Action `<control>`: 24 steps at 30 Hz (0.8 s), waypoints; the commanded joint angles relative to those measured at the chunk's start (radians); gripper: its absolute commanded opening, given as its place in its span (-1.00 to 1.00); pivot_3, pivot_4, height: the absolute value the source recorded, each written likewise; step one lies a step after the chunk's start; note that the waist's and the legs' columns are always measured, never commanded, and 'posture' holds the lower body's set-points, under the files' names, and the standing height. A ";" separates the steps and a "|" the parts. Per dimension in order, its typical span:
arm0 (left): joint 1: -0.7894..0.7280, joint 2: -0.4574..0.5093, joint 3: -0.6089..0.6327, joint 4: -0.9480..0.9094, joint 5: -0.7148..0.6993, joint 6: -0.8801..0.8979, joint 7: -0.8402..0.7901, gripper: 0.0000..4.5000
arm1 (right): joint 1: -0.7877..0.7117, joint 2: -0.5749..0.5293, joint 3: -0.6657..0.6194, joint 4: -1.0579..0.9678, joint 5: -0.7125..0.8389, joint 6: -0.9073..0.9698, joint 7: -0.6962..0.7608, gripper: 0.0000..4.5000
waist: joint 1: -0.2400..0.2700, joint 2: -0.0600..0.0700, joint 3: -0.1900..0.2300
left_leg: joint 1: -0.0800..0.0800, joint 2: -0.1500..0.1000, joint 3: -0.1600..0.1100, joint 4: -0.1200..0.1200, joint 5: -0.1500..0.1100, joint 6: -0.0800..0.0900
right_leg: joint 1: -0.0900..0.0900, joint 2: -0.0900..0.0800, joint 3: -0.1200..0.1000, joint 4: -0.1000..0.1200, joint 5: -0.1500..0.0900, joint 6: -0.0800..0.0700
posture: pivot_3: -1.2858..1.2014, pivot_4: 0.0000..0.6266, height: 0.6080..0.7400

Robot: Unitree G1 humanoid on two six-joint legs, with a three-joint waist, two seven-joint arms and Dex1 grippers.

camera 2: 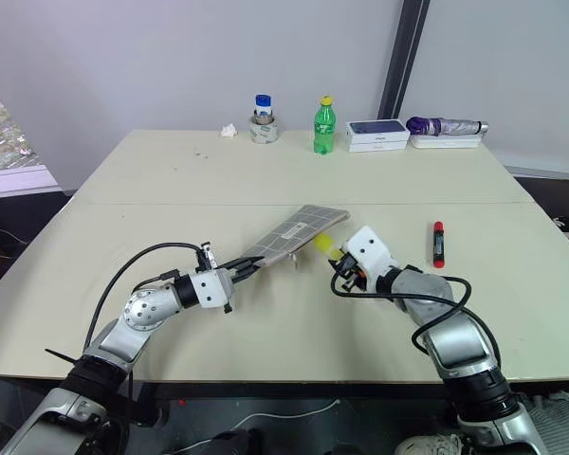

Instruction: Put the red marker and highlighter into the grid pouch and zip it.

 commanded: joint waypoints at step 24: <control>0.045 -0.006 0.055 -0.138 -0.278 0.211 -0.221 -1.00 | 0.071 -0.077 -0.177 -0.076 0.144 -0.029 0.132 -0.59 | 0.001 0.000 0.000 | 0.000 0.001 0.000 0.000 0.000 0.000 | 0.001 0.000 0.000 0.000 0.000 0.000 | 0.03 -0.52 1.00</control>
